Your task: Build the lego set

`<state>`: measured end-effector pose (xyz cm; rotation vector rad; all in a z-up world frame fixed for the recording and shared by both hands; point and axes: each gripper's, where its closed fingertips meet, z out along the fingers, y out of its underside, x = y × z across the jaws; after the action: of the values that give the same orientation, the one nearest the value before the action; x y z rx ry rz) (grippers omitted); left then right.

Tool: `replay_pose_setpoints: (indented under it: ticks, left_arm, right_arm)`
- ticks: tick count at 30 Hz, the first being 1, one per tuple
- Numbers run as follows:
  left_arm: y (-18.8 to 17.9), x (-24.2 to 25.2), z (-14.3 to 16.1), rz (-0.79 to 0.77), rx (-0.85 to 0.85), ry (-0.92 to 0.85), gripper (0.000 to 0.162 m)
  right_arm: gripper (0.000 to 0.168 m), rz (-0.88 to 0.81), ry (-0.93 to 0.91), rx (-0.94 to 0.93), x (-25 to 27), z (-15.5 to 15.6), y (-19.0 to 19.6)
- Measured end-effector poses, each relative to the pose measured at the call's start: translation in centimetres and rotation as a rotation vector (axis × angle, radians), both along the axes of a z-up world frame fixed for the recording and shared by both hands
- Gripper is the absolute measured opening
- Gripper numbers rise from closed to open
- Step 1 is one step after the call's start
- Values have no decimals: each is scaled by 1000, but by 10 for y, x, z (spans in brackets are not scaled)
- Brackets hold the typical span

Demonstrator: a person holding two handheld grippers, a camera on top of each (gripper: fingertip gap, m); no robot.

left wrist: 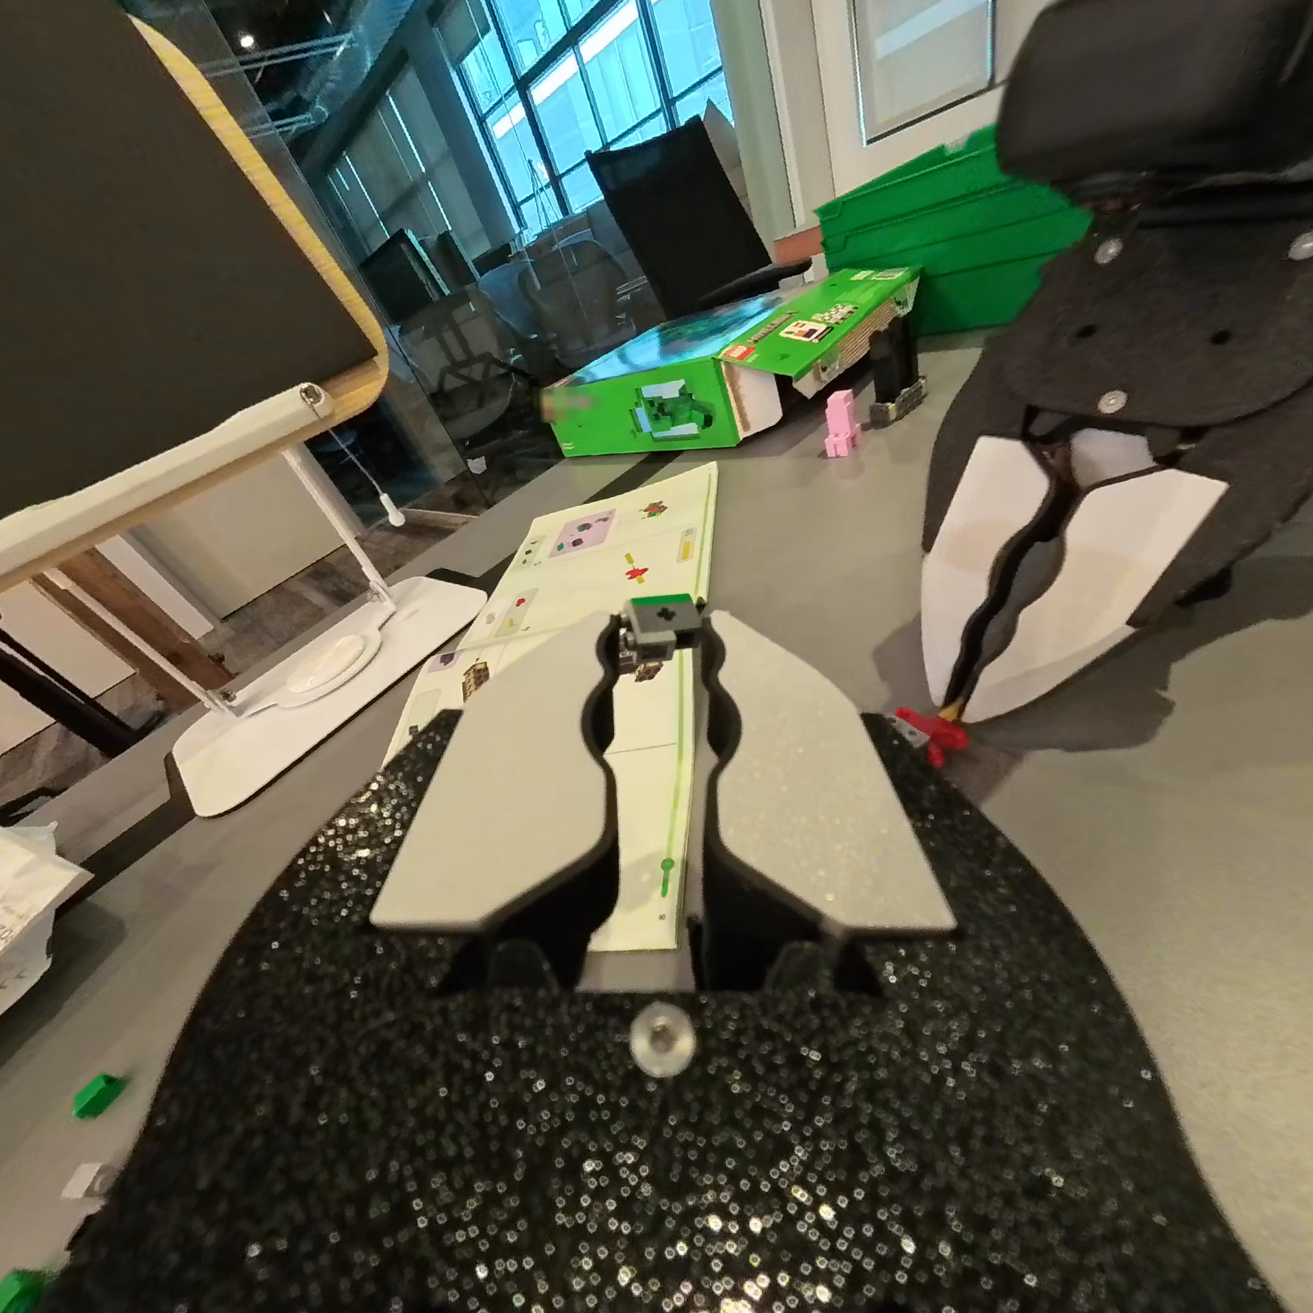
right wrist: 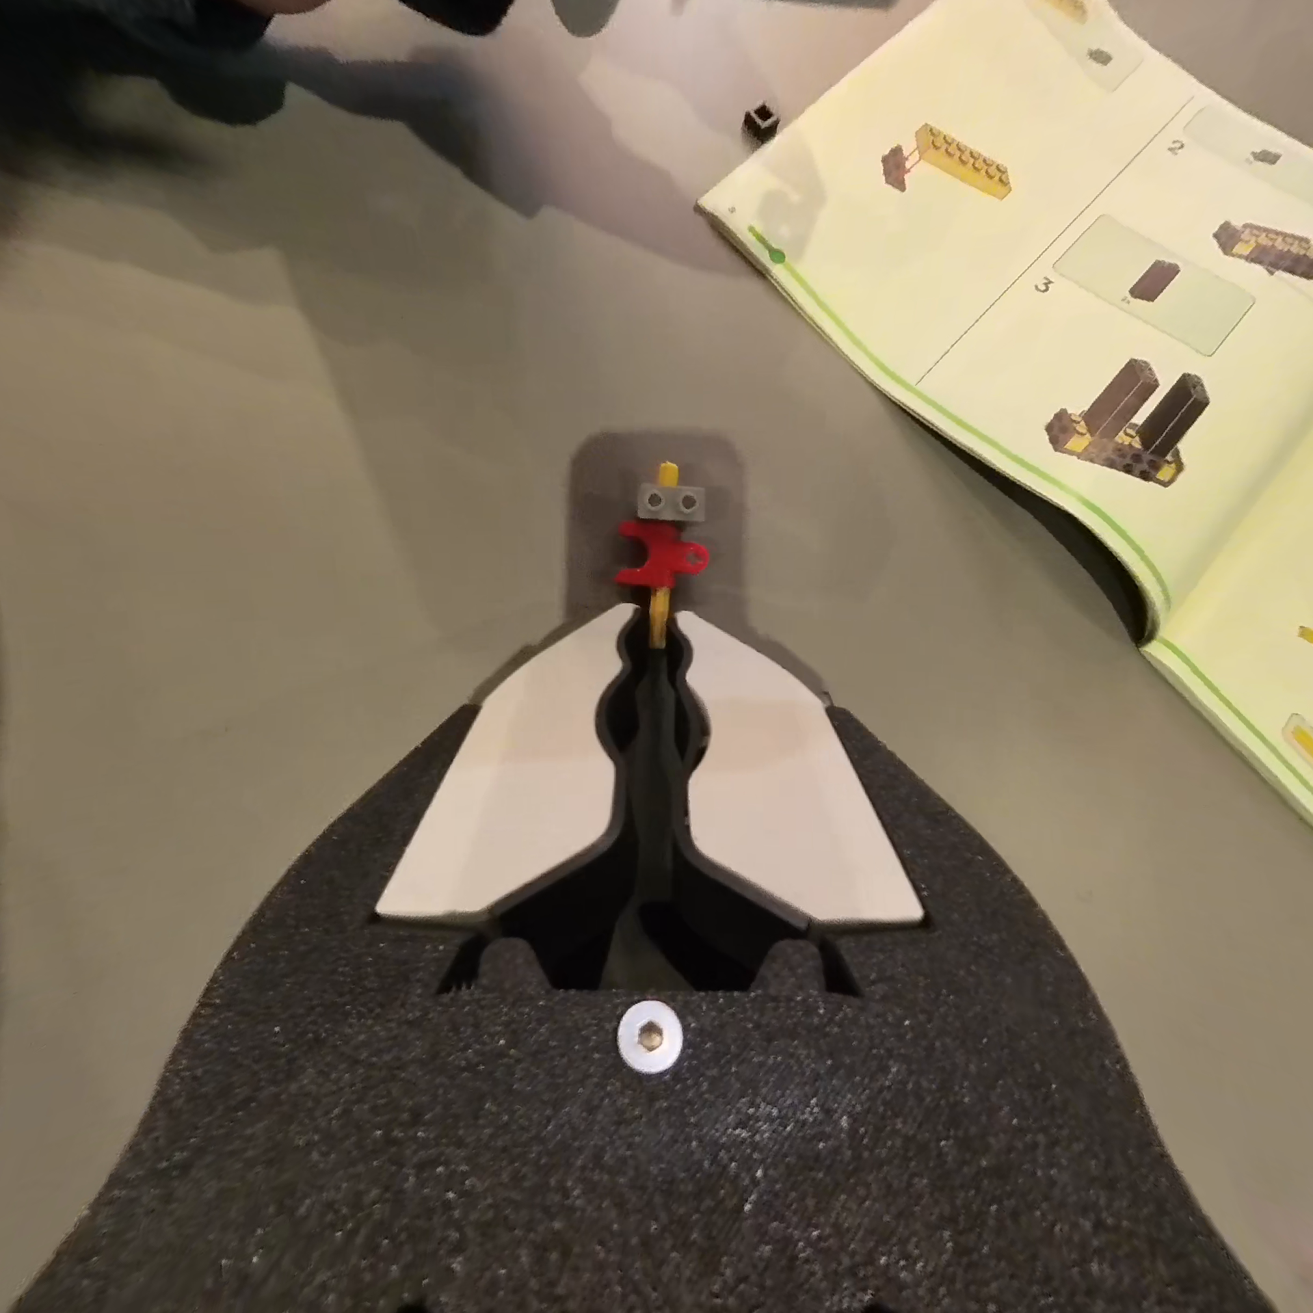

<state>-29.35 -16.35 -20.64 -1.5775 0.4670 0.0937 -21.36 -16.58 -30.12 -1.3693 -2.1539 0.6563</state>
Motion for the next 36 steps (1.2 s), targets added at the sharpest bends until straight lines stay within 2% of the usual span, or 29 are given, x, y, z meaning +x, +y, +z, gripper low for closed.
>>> replay_pose_setpoints:
  ticks: [5, 10, 16, 22, 27, 31, 36]
  left_arm:
    - [0, 2, -1, -5, -6, 6, 21]
    - [1, 3, -3, -10, -11, 9, 21]
    - [1, 5, -3, -16, -13, 8, 21]
    - [1, 5, -3, -17, -12, 8, 21]
    - [1, 4, -3, -16, -12, 4, 21]
    - [1, 3, -3, -15, -12, 1, 21]
    - [1, 4, -2, -16, -11, 2, 21]
  right_arm:
    - [4, 26, 33, 88, -1, 5, 0]
    - [4, 5, 28, 101, 1, 4, 4]
    - [5, -102, -4, -40, 5, 2, 8]
    - [14, -160, -47, -159, 10, 0, 7]
    - [18, -62, -28, -357, 2, 15, -44]
    - [18, -39, 20, -302, 2, 23, -41]
    - [17, -107, -16, -289, 13, 14, -19]
